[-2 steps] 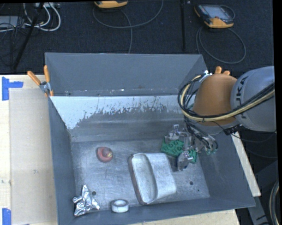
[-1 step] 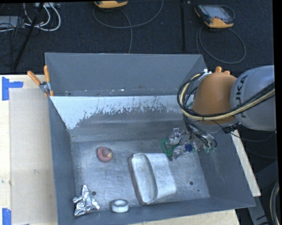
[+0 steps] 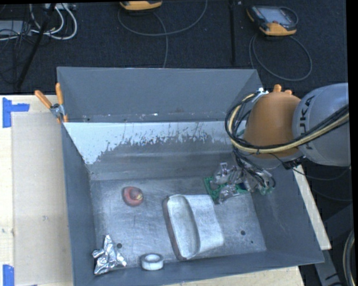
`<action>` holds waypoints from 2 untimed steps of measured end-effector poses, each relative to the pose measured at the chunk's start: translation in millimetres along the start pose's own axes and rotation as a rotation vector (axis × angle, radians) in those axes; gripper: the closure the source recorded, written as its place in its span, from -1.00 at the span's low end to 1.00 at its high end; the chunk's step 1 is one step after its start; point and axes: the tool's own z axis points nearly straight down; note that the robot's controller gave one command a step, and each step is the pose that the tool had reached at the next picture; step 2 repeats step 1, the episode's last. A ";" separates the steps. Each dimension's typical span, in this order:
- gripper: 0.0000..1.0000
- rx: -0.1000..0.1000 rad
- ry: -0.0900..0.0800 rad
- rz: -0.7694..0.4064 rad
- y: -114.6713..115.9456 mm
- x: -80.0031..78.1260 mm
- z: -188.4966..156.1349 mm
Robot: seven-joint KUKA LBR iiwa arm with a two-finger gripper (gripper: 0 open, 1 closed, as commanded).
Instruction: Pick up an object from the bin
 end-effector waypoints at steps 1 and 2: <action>1.00 0.002 0.007 -0.132 -28.1 -31.0 -162.4; 1.00 0.002 0.007 -0.132 -28.1 -31.0 -162.4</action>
Offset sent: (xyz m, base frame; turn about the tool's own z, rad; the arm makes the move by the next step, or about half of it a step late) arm 0.0299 -0.0233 0.1582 -0.1329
